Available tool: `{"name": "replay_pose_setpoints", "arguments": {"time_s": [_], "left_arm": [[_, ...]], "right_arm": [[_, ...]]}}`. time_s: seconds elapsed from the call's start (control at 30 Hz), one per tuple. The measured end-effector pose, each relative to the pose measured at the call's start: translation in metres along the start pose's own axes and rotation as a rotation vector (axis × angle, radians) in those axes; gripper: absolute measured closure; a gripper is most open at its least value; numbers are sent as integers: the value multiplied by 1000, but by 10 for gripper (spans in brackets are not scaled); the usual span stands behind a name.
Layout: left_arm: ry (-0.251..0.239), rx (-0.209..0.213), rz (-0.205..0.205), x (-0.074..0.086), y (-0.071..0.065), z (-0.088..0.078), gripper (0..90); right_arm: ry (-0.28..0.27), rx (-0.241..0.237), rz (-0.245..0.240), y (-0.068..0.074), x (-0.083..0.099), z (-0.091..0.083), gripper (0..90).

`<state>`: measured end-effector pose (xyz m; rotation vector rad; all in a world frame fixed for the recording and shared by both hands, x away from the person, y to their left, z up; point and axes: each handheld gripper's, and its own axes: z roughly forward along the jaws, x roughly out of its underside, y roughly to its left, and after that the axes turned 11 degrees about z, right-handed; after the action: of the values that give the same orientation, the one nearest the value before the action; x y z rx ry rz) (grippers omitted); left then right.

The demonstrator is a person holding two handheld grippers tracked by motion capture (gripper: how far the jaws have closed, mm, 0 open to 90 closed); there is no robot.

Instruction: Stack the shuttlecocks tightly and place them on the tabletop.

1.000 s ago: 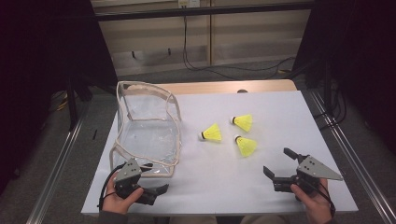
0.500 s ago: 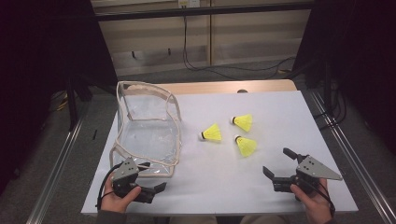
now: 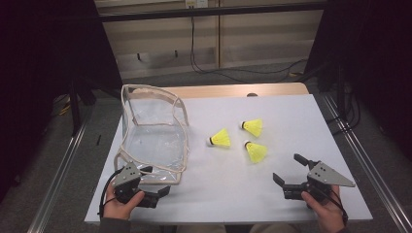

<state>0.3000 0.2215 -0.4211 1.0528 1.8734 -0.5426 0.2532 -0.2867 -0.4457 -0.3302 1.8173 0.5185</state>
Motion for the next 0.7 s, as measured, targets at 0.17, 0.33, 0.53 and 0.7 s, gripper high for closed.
{"name": "replay_pose_setpoints", "arguments": {"time_s": [0.17, 0.33, 0.53, 0.7], "left_arm": [[-7, -9, -7, 1, 2, 0, 42], [-2, -22, -12, 2, 4, 2, 42], [-5, -23, -21, 3, 5, 3, 42], [-10, -24, -22, 3, 6, 3, 42]], "right_arm": [[1, -4, -1, 0, 0, 0, 16], [1, 2, 0, -1, 0, 0, 16], [10, -5, -2, -1, 0, 1, 16], [13, 2, -2, -3, -1, 4, 16]]}}
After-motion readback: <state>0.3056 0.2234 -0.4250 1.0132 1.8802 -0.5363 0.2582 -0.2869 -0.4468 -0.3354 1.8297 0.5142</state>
